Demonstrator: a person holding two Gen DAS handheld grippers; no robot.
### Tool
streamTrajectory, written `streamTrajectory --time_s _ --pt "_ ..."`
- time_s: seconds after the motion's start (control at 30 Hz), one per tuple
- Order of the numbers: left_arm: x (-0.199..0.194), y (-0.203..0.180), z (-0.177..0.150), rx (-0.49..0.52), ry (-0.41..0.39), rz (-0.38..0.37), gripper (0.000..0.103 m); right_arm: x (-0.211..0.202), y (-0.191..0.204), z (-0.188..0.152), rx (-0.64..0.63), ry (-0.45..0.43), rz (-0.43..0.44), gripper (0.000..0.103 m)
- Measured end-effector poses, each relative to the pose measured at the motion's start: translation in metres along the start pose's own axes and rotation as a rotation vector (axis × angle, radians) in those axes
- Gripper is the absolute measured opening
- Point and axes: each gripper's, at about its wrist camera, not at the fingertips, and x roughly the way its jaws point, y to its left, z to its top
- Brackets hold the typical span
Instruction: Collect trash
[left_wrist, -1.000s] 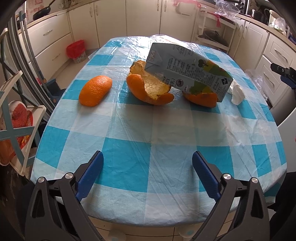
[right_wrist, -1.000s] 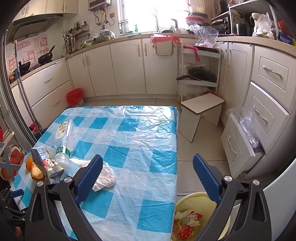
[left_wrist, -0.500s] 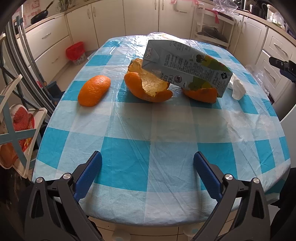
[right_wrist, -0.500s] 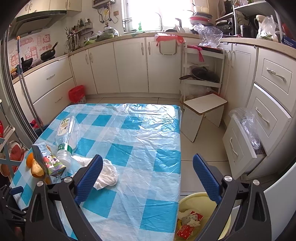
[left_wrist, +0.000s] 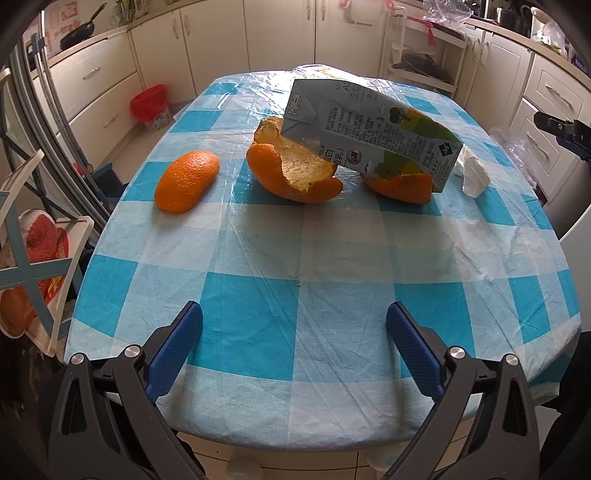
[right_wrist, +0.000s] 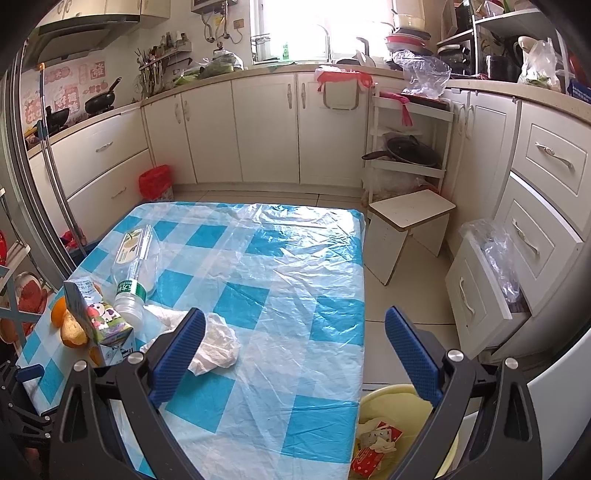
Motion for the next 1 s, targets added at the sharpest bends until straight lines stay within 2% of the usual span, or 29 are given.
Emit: streamTrajectory --time_s 0.43,0.73,0.87,1.0 --pt "0.000 0.000 0.000 0.011 -0.003 0.001 0.095 0.002 0.008 -0.001 -0.040 0.003 -0.002 0.094" --pt "-0.004 0.008 0.002 -0.015 0.005 -0.026 0.095 -0.001 0.016 -0.003 -0.084 -0.007 0.002 0.094" --pt "-0.010 0.022 0.002 -0.035 -0.012 -0.011 0.095 -0.005 0.021 0.000 -0.092 -0.027 0.037 0.094" --pt "-0.012 0.040 0.003 -0.071 -0.023 0.006 0.095 -0.014 0.035 0.006 -0.110 -0.063 0.117 0.094"
